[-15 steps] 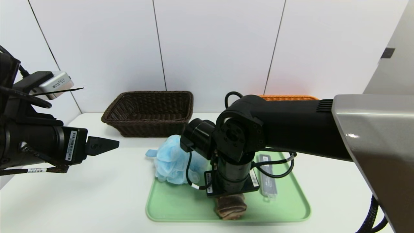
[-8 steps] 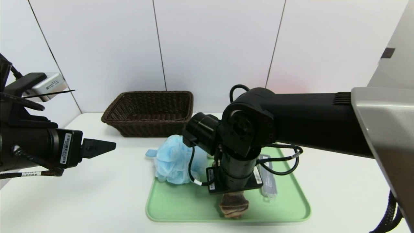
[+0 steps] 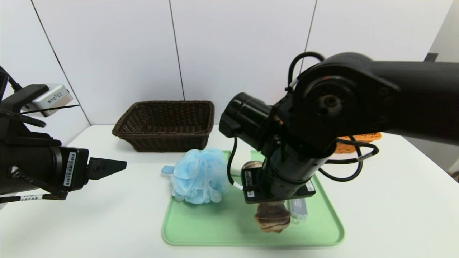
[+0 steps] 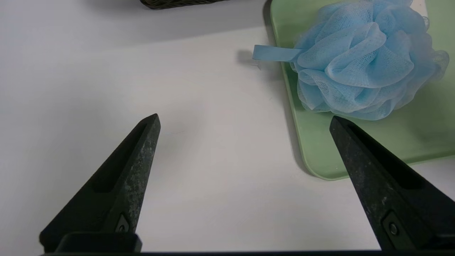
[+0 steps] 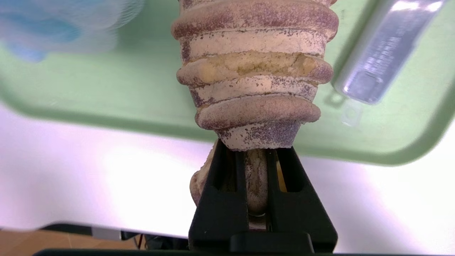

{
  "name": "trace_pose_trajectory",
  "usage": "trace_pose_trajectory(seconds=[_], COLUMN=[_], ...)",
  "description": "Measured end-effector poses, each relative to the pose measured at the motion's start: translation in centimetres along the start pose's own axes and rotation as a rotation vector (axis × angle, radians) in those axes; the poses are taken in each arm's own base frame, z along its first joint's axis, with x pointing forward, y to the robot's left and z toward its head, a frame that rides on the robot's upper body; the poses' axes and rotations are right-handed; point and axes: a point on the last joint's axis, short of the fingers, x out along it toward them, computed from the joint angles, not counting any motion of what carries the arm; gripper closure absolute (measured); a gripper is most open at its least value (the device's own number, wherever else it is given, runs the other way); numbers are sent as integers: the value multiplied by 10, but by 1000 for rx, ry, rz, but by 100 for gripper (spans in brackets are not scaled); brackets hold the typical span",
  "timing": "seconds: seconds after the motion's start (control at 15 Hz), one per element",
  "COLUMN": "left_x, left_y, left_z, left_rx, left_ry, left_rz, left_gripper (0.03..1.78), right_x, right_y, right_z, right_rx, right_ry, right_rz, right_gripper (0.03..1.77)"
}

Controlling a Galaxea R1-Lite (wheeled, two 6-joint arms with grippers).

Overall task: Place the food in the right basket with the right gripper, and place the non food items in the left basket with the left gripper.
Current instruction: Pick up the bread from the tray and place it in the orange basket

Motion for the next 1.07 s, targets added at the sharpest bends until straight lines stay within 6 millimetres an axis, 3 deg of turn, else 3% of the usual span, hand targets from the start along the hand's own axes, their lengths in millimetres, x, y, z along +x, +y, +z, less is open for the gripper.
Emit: trace_pose_trajectory(seconds=[0.27,0.6,0.73,1.07], left_x=[1,2,3,3], left_y=[0,0,0,0], left_z=[-2,-5,-5,-8], left_rx=[0,3,4,6], left_ry=[8,18,20,28], left_rz=[0,-1,-2,-3], left_gripper=[12,12,12,12], right_x=[-57,-95,-95,-55], right_y=[-29,-76,-92,-133], right_z=[3,47,70,119], right_rx=[-31,87,167,368], right_ry=[-174,-537,-654,-725], right_rz=[86,169,182,136], right_gripper=[161,161,161,161])
